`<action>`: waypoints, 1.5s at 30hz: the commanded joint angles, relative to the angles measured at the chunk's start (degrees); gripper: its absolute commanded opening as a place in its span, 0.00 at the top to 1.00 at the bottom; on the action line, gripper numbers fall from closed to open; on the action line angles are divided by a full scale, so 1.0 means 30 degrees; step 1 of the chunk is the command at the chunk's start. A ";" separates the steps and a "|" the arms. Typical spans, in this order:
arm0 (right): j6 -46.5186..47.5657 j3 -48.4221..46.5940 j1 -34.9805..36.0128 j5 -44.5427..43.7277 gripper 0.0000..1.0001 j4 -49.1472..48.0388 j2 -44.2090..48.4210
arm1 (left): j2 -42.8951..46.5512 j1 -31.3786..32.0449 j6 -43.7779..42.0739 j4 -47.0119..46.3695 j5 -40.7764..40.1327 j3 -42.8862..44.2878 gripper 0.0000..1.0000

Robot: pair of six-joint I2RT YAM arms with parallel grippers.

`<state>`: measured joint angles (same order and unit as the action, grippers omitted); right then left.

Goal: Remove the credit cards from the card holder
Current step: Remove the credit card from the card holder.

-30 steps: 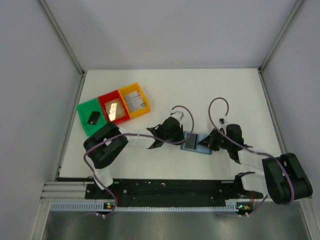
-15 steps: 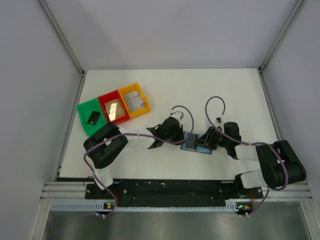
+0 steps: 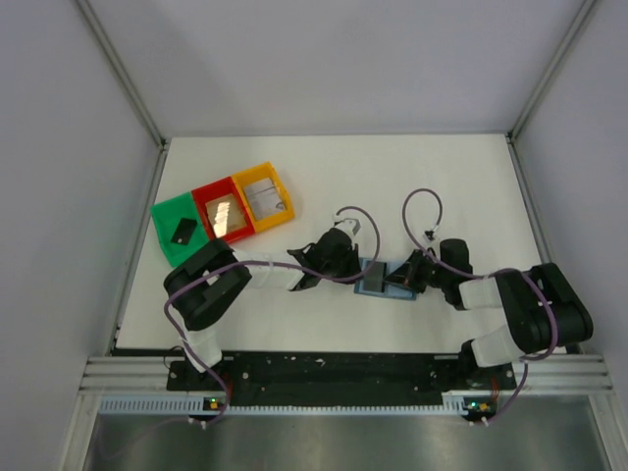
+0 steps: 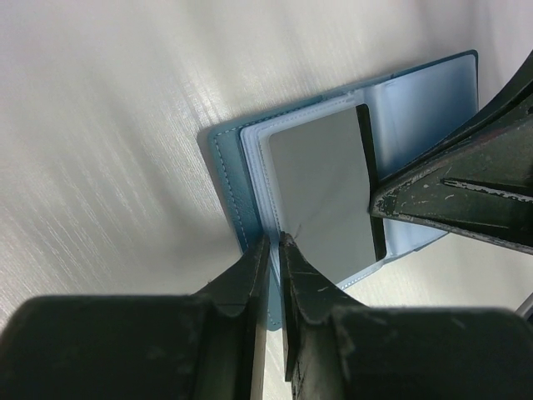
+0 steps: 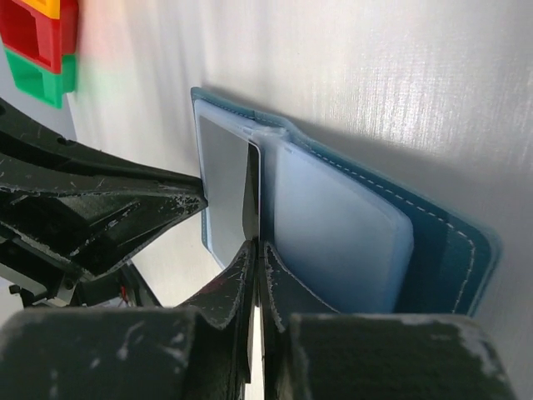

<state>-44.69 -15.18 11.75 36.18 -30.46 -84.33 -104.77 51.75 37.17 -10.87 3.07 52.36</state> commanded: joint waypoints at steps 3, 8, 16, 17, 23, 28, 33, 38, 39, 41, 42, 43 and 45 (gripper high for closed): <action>0.0714 -0.0301 -0.0165 -0.0634 1.00 0.0452 0.1185 | -0.1639 -0.0139 -0.0320 0.4827 0.0206 -0.1660 0.88; 0.1330 0.0050 -0.0809 -0.1132 1.00 0.2121 0.2883 | -0.1551 -0.0578 -0.0143 0.4562 0.0499 -0.2071 0.88; 0.2385 -0.0740 -0.0928 -0.2626 1.00 0.6660 0.4877 | -0.1434 -0.0754 -0.0260 0.4504 0.0646 -0.2072 0.88; 0.2560 -0.0915 -0.0928 -0.2918 1.00 0.7159 0.5024 | -0.1376 -0.0755 -0.0289 0.4475 0.0675 -0.2072 0.88; 0.2445 -0.1004 -0.0928 -0.1955 1.00 0.6082 0.4178 | -0.0470 -0.0755 -0.0319 0.4211 0.0676 -0.2042 0.88; 0.2356 -0.1092 -0.0957 -0.1661 1.00 0.5261 0.3590 | 0.1317 -0.0667 -0.0290 0.4093 0.1084 -0.1634 0.81; 0.2473 -0.1063 -0.0928 -0.1486 1.00 0.5114 0.3532 | 0.2082 -0.0462 0.0324 0.2924 0.2605 -0.0697 0.70; 0.2532 -0.1151 -0.0928 -0.1222 1.00 0.5055 0.3414 | 0.1292 -0.0374 0.0619 0.2453 0.3546 0.0388 0.69; 0.2590 -0.1122 -0.0928 -0.1135 1.00 0.5055 0.3414 | 0.1175 -0.0345 0.0677 0.2424 0.3605 0.0592 0.69; 0.2620 -0.1180 -0.0957 -0.1075 1.00 0.5113 0.3356 | 0.1260 -0.0315 0.0794 0.2423 0.3810 0.0857 0.69; 0.2620 -0.1180 -0.0928 -0.1075 1.00 0.5113 0.3385 | 0.1436 -0.0286 0.0765 0.2452 0.3665 0.0916 0.69; 0.2649 -0.1180 -0.0928 -0.1046 1.00 0.5113 0.3385 | 0.1727 -0.0228 0.0765 0.2453 0.3432 0.0974 0.69; 0.2707 -0.1180 -0.0957 -0.0987 1.00 0.5084 0.3298 | 0.1964 -0.0227 0.0707 0.2191 0.3429 0.1004 0.69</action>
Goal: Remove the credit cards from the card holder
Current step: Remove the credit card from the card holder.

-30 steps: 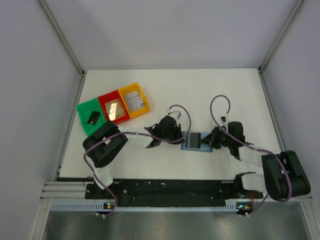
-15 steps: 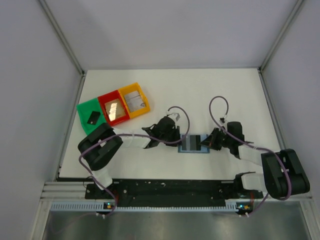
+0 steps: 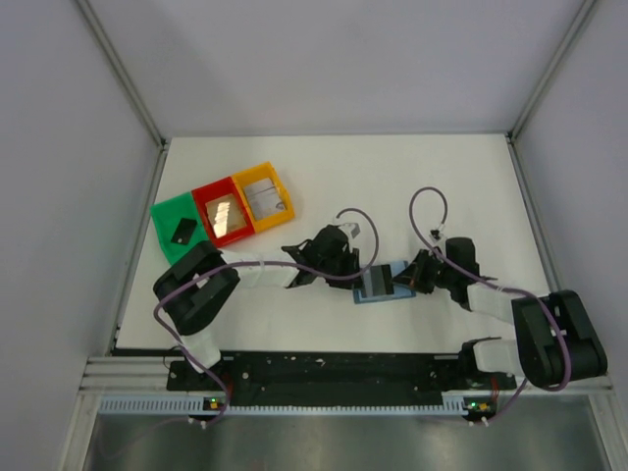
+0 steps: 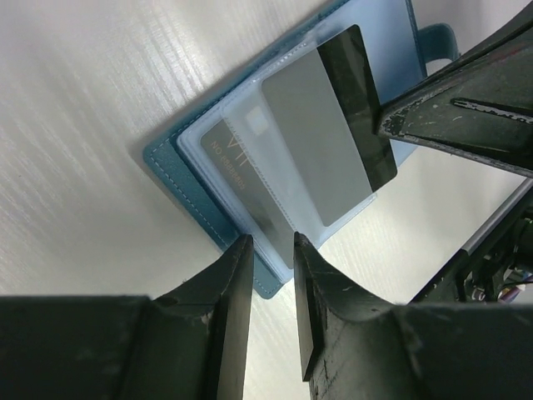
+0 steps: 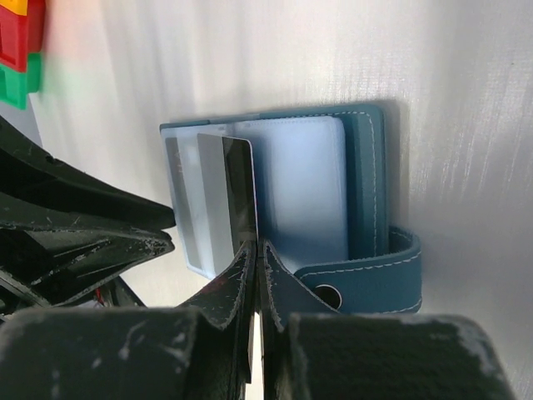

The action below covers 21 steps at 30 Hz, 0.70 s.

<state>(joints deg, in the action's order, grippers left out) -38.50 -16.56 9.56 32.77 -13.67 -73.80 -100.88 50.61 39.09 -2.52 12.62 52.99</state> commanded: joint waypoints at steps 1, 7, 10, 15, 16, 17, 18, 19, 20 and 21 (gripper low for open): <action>0.0646 -0.0721 -0.0199 0.0178 1.00 -0.0511 -0.0243 | 0.0523 0.0152 -0.0051 -0.0507 0.0304 0.1054 0.69; 0.0704 -0.0780 -0.0228 0.0179 1.00 -0.0482 -0.0244 | -0.0418 0.0181 0.0123 -0.0038 0.0774 0.1907 0.70; 0.0705 -0.0780 -0.0199 0.0120 1.00 -0.0394 -0.0214 | 0.0780 0.0181 -0.0312 0.0751 -0.0132 0.1264 0.70; 0.0822 -0.0750 -0.0199 0.0091 1.00 -0.0423 -0.0156 | 0.1169 0.0006 -0.0551 -0.0120 -0.0199 0.0441 0.67; 0.0822 -0.0751 -0.0199 0.0120 1.00 -0.0452 -0.0156 | 0.0789 0.0005 -0.0260 -0.0531 0.0473 0.0760 0.67; 0.0822 -0.0751 -0.0199 0.0062 1.00 -0.0453 -0.0156 | 0.0147 0.0034 -0.0025 -0.0999 0.1176 0.1112 0.67; 0.0851 -0.0722 -0.0228 0.0091 1.00 -0.0482 -0.0156 | -0.0207 0.0034 0.0151 -0.1410 0.1444 0.1434 0.67; 0.0851 -0.0779 -0.0199 0.0120 1.00 -0.0482 -0.0185 | -0.0646 0.0063 0.0269 -0.1762 0.1824 0.1699 0.67; 0.0851 -0.0809 -0.0228 0.0120 1.00 -0.0482 -0.0185 | -0.0911 0.0093 0.0299 -0.2056 0.1944 0.1875 0.67; 0.0851 -0.0809 -0.0228 0.0149 1.00 -0.0482 -0.0214 | -0.1146 0.0122 0.0184 -0.2233 0.1945 0.2109 0.67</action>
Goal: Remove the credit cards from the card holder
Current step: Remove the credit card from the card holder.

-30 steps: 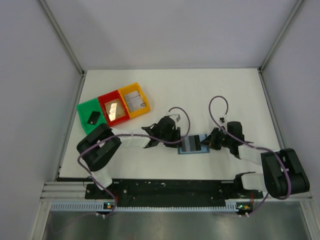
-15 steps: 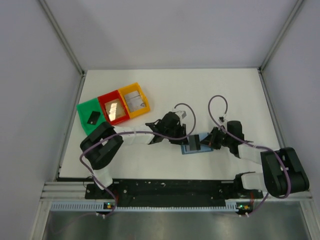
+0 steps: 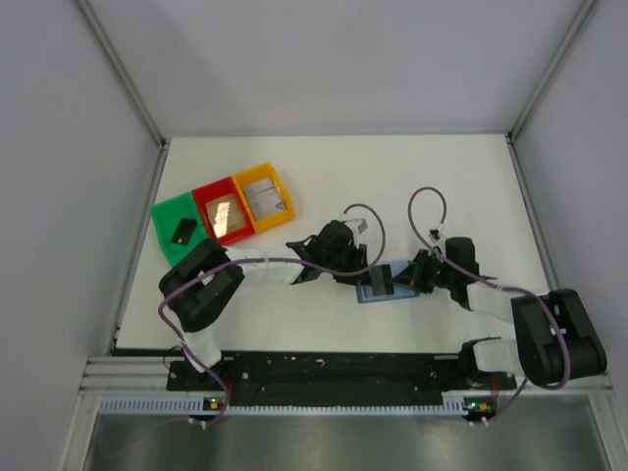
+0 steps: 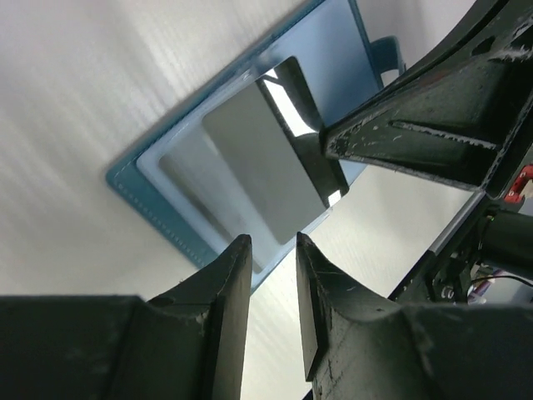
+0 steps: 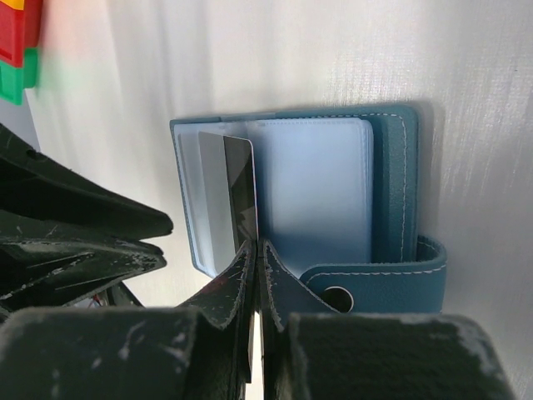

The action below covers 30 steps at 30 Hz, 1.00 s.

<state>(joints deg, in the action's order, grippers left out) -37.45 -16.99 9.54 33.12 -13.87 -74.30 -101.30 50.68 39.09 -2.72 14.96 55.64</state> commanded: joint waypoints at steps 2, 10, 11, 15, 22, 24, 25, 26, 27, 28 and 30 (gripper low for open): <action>0.0531 -0.0635 -0.0192 0.0091 1.00 -0.0387 -0.0047 | -0.1651 0.0071 0.0008 -0.1850 0.1165 0.1725 0.67; 0.0385 -0.0547 -0.0192 -0.0055 1.00 -0.0299 0.0129 | -0.3441 0.0042 0.0388 -0.1525 0.0990 0.1290 0.73; 0.0268 -0.0546 -0.0221 0.0061 1.00 -0.0531 0.0071 | -0.3529 0.0013 0.0359 -0.1467 0.0932 0.1143 0.74; -0.0347 -0.0371 -0.0221 0.0705 0.95 -0.1760 -0.0717 | -0.3705 -0.0016 0.0650 -0.1845 0.1165 0.0353 0.76; -0.0817 -0.0283 -0.0192 0.1818 0.79 -0.3637 -0.2330 | -0.3705 -0.0017 0.0886 -0.2227 0.1399 -0.0176 0.77; -0.0904 -0.0224 -0.0192 0.1820 0.93 -0.3843 -0.2245 | -0.3647 -0.0046 0.0886 -0.2198 0.1371 -0.0264 0.77; -0.0905 -0.0253 -0.0192 0.1791 1.00 -0.3757 -0.2157 | -0.3589 -0.0075 0.0915 -0.2169 0.1341 -0.0322 0.77; -0.0847 -0.0282 -0.0192 0.1646 1.00 -0.3553 -0.1924 | -0.3588 -0.0133 0.0944 -0.2140 0.1283 -0.0410 0.77; -0.0643 -0.0457 -0.0221 0.1499 1.00 -0.3029 -0.1603 | -0.3559 -0.0221 0.0944 -0.2140 0.1254 -0.0527 0.77; -0.0409 -0.0574 -0.0250 0.1237 1.00 -0.2357 -0.1194 | -0.3501 -0.0367 0.0944 -0.2140 0.1195 -0.0702 0.77; -0.0028 -0.0751 -0.0600 0.0797 1.00 -0.1010 -0.0257 | -0.3384 -0.0660 0.1032 -0.2169 0.1166 -0.1141 0.77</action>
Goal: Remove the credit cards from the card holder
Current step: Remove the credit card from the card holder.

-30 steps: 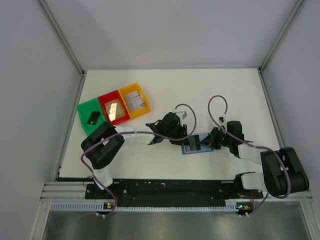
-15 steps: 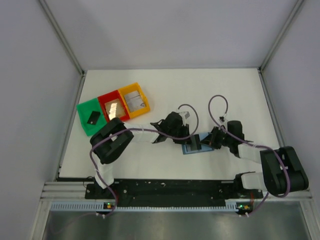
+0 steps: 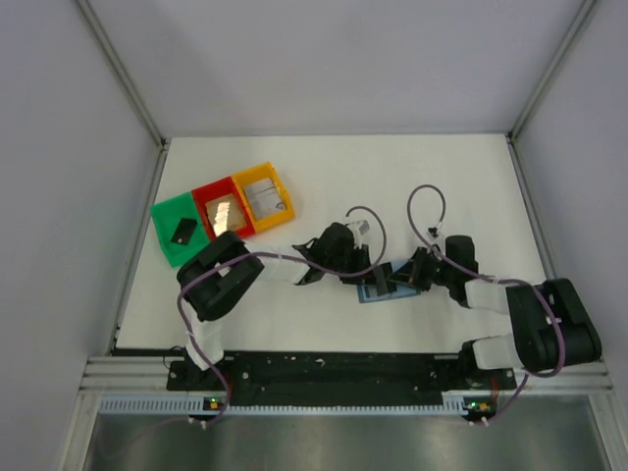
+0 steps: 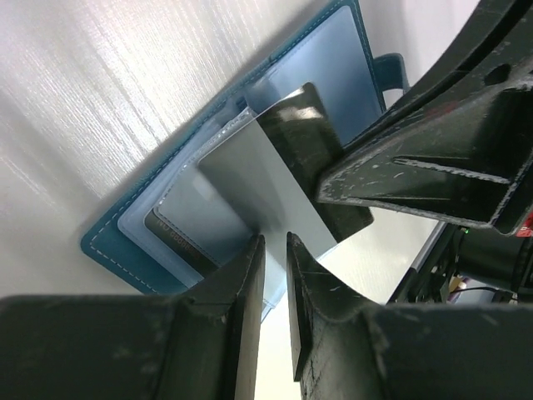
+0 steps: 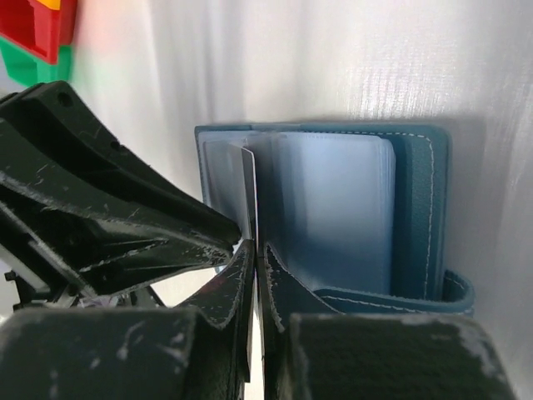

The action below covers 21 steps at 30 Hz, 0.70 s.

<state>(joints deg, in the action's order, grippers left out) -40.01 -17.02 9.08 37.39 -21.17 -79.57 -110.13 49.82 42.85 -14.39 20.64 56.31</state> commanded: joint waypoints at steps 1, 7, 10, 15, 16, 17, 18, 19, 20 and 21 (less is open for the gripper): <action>0.0943 -0.0802 -0.0768 -0.0800 1.00 0.1982 0.1968 | -0.0382 -0.0493 -0.0221 0.1721 -0.0758 -0.1659 0.77; 0.2786 -0.1767 -0.1650 -0.1857 1.00 0.6202 0.5015 | 0.0408 -0.1080 0.0101 0.1019 -0.0437 -0.2833 0.76; 0.3518 -0.2470 -0.1447 -0.1884 1.00 0.7635 0.6216 | 0.1606 -0.1285 0.0218 0.1076 -0.0144 -0.2718 0.73; 0.6445 -0.4870 0.0951 -0.4632 1.00 1.0889 0.8472 | 0.5177 -0.2454 0.0394 0.2099 0.0238 -0.2191 0.55; 0.7177 -0.5368 0.1711 -0.5394 1.00 1.1329 0.8825 | 0.5968 -0.2863 0.0365 0.2450 0.0296 -0.2102 0.48; 0.7851 -0.5837 0.2560 -0.6098 1.00 1.1681 0.9147 | 0.6701 -0.3244 0.0336 0.2802 0.0412 -0.2044 0.40; 0.8757 -0.6451 0.3352 -0.7091 1.00 1.2091 0.9353 | 0.7492 -0.3770 0.0307 0.3240 0.0588 -0.1985 0.29; 0.9578 -0.7095 0.4346 -0.8029 1.00 1.2472 0.9413 | 0.8109 -0.4298 0.0306 0.3767 0.0676 -0.1897 0.18; 1.0746 -0.7653 0.5255 -0.8792 1.00 1.2824 0.9356 | 0.8782 -0.4738 0.0277 0.4584 0.0648 -0.1722 0.05; 1.1918 -0.8180 0.6366 -0.9844 1.00 1.2944 0.9297 | 0.9369 -0.5235 0.0335 0.5956 0.0677 -0.1344 0.02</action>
<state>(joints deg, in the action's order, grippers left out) -18.61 -34.30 19.22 19.99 12.56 -52.99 -90.26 38.63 44.34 -5.54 22.31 49.45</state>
